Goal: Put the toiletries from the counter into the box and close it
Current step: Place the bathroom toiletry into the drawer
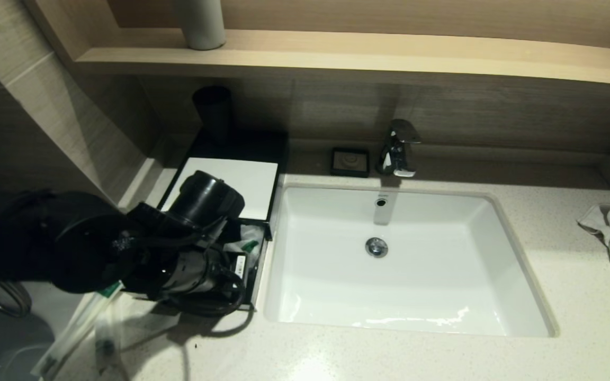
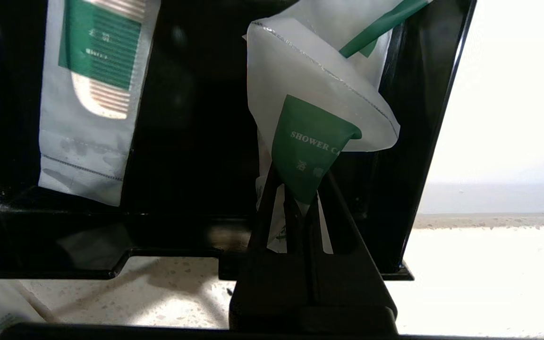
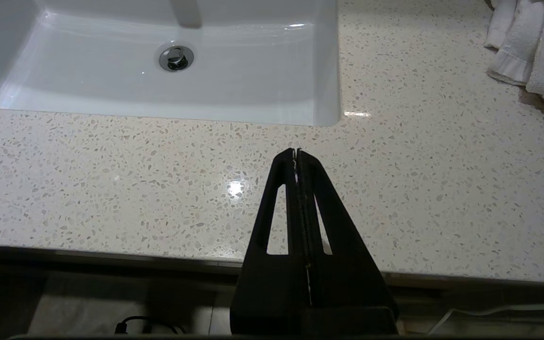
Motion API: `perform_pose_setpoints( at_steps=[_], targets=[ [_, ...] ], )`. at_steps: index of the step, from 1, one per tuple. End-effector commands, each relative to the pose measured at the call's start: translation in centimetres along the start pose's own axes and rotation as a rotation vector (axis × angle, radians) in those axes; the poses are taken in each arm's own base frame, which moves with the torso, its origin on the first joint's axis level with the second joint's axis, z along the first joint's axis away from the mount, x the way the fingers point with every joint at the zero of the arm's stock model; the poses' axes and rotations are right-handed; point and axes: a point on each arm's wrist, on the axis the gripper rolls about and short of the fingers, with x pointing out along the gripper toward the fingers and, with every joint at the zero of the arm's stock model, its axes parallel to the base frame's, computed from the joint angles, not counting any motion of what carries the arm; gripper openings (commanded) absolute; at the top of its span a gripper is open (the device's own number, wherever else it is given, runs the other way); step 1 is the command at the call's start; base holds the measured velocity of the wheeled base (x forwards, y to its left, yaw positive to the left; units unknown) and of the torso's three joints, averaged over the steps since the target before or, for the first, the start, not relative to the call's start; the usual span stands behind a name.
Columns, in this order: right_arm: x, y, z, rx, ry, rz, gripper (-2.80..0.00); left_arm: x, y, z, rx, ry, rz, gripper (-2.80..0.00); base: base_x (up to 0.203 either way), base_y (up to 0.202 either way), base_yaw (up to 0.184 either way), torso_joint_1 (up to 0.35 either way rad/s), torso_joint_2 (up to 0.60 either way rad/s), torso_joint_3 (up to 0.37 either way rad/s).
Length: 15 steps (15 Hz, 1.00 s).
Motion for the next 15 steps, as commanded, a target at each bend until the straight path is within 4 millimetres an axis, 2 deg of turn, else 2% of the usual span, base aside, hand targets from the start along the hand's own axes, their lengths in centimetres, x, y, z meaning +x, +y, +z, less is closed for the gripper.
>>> perform_pose_setpoints(
  at_steps=[1,15],
  targets=[
    [0.0,0.0,0.0,0.0,0.001,0.0,-2.8,0.5,-0.2,0.2,-0.001,0.005,0.005,-2.8,0.0,0.0,0.0,0.0,0.0,0.0],
    [0.0,0.0,0.0,0.0,0.0,0.0,-2.8,2.0,-1.1,1.4,-0.008,-0.012,0.003,-2.8,0.0,0.0,0.0,0.0,0.0,0.0]
  ],
)
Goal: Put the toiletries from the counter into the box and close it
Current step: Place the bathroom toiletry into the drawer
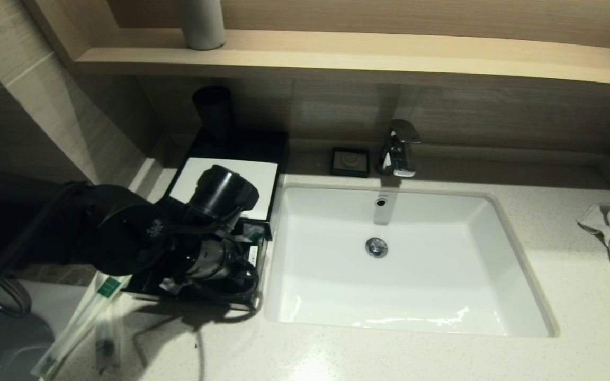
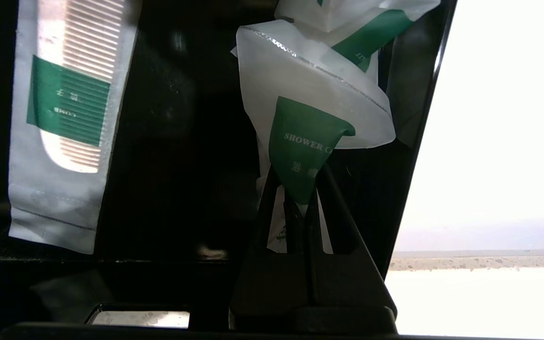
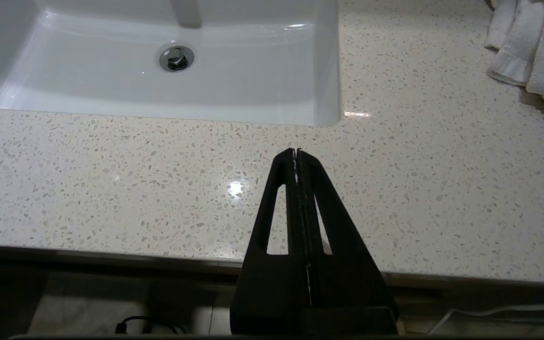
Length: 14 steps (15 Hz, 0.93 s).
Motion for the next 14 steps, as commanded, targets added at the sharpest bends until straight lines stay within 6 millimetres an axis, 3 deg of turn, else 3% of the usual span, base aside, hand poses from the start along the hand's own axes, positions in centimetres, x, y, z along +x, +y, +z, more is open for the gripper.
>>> perform_pose_setpoints(
  at_steps=[1,14],
  targets=[
    [0.0,0.0,0.0,-0.001,0.0,0.0,-2.8,0.38,-0.15,0.06,-0.002,0.004,0.005,-2.8,0.0,0.0,0.0,0.0,0.0,0.0],
    [0.0,0.0,0.0,-0.001,0.0,0.0,-2.8,0.41,-0.14,0.58,-0.016,-0.014,0.008,-2.8,0.0,0.0,0.0,0.0,0.0,0.0]
  ],
)
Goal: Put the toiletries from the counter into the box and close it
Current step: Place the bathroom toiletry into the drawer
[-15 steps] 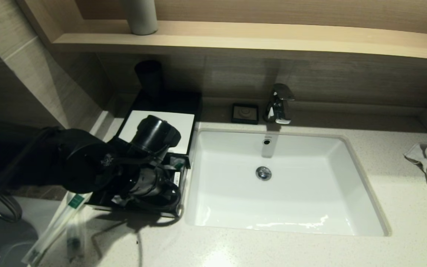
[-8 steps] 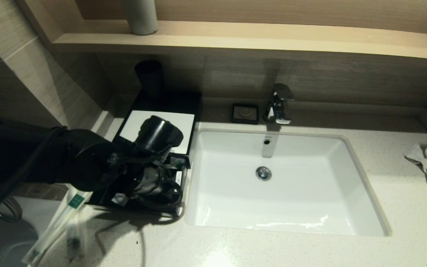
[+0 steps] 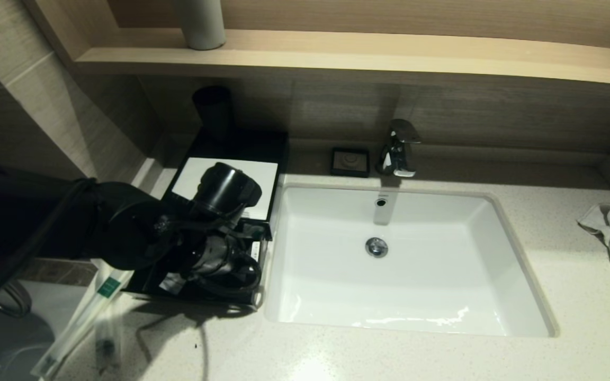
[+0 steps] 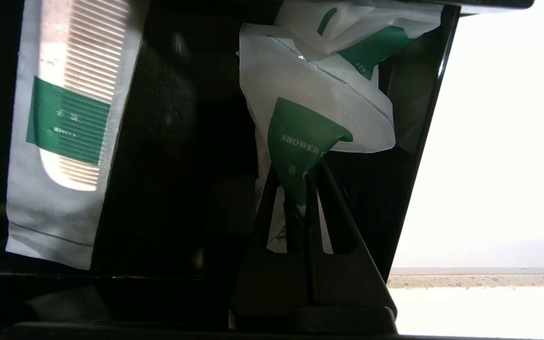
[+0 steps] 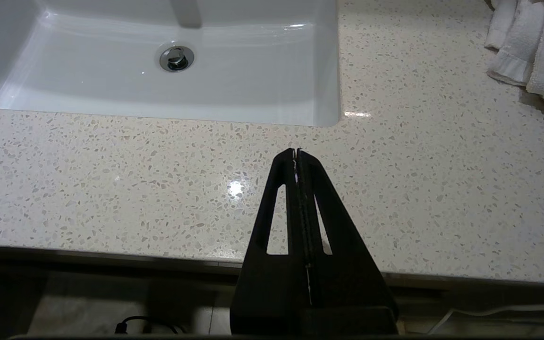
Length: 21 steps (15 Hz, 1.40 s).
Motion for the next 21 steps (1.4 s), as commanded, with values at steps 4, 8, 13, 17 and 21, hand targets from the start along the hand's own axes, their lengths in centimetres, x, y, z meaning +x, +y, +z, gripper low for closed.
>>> perform_pose_setpoints(
  at_steps=[4,8,13,17,21],
  targets=[
    [0.0,0.0,0.0,0.0,0.0,0.001,-2.8,-0.3,0.2,0.2,-0.008,-0.009,0.002,0.0,0.0,0.0,0.0,0.0,0.0,0.0],
    [0.0,0.0,0.0,-0.001,0.0,0.001,-2.8,-1.1,0.4,0.1,-0.009,-0.016,-0.001,0.0,0.0,0.0,0.0,0.0,0.0,0.0],
    [0.0,0.0,0.0,-0.001,0.0,0.001,-2.8,-3.1,1.1,0.3,-0.022,-0.052,-0.011,0.0,0.0,0.0,0.0,0.0,0.0,0.0],
    [0.0,0.0,0.0,-0.001,0.0,0.001,-2.8,-5.3,2.1,0.6,-0.048,-0.109,-0.002,0.0,0.0,0.0,0.0,0.0,0.0,0.0],
    [0.0,0.0,0.0,-0.001,0.0,0.001,-2.8,-8.2,4.5,0.8,-0.103,-0.176,0.016,0.0,0.0,0.0,0.0,0.0,0.0,0.0]
  ],
)
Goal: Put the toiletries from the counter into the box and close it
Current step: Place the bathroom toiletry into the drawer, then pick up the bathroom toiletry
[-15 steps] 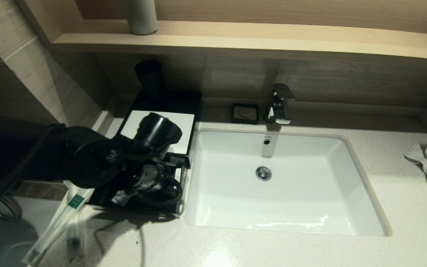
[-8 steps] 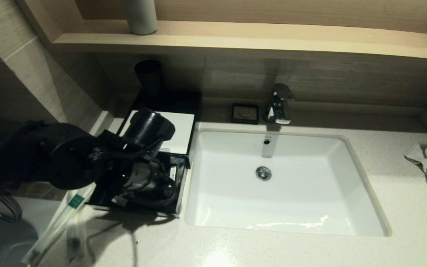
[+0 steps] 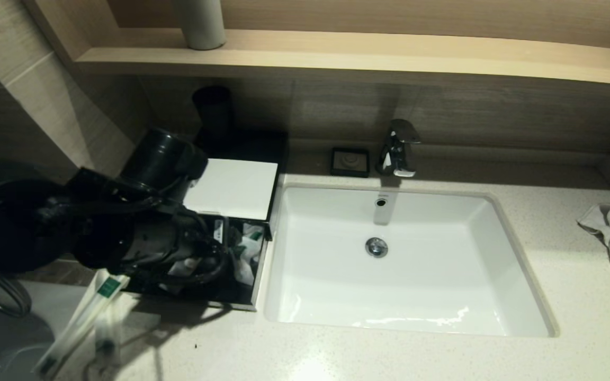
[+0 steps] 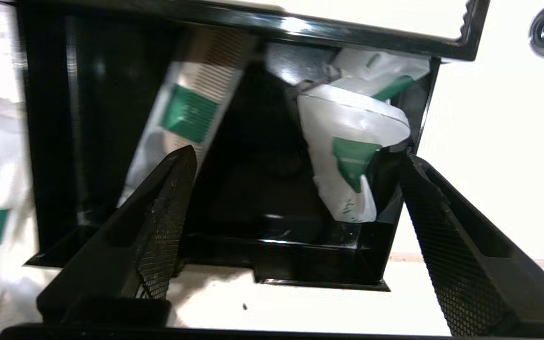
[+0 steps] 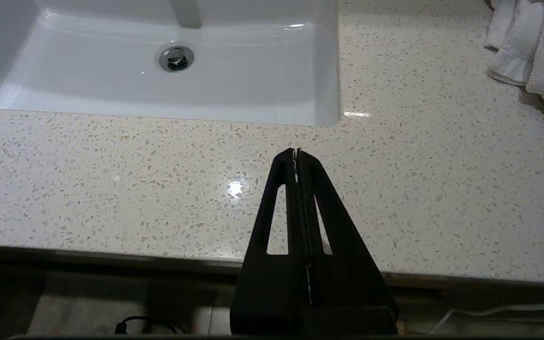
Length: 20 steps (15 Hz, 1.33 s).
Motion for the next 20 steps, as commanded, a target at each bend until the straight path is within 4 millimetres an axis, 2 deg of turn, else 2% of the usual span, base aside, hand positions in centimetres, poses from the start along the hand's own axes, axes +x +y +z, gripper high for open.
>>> perform_pose_setpoints(
  at_steps=[1,3,6,10,16,20],
  targets=[
    [0.0,0.0,0.0,0.0,0.002,0.0,-2.8,-2.6,1.9,0.5,-0.045,-0.059,0.013,-2.8,0.0,0.0,0.0,0.0,0.0,0.0],
    [0.0,0.0,0.0,0.0,0.0,0.0,-2.8,-4.0,3.7,0.0,-0.064,-0.074,0.044,-2.8,0.0,0.0,0.0,0.0,0.0,0.0],
    [0.0,0.0,0.0,0.001,0.001,0.0,-2.8,-5.8,6.3,-2.2,-0.038,-0.066,0.092,-2.8,0.0,0.0,0.0,0.0,0.0,0.0],
    [0.0,0.0,0.0,0.0,0.001,0.0,-2.8,-8.3,7.9,-5.1,-0.026,-0.077,0.101,-2.8,0.0,0.0,0.0,0.0,0.0,0.0],
    [0.0,0.0,0.0,0.0,0.001,0.0,-2.8,-8.2,9.6,-7.8,-0.049,-0.005,0.176,-2.8,0.0,0.0,0.0,0.0,0.0,0.0],
    [0.0,0.0,0.0,0.0,0.0,-0.001,-2.8,-7.8,10.7,-8.6,-0.106,0.029,0.234,-2.8,0.0,0.0,0.0,0.0,0.0,0.0]
  ],
)
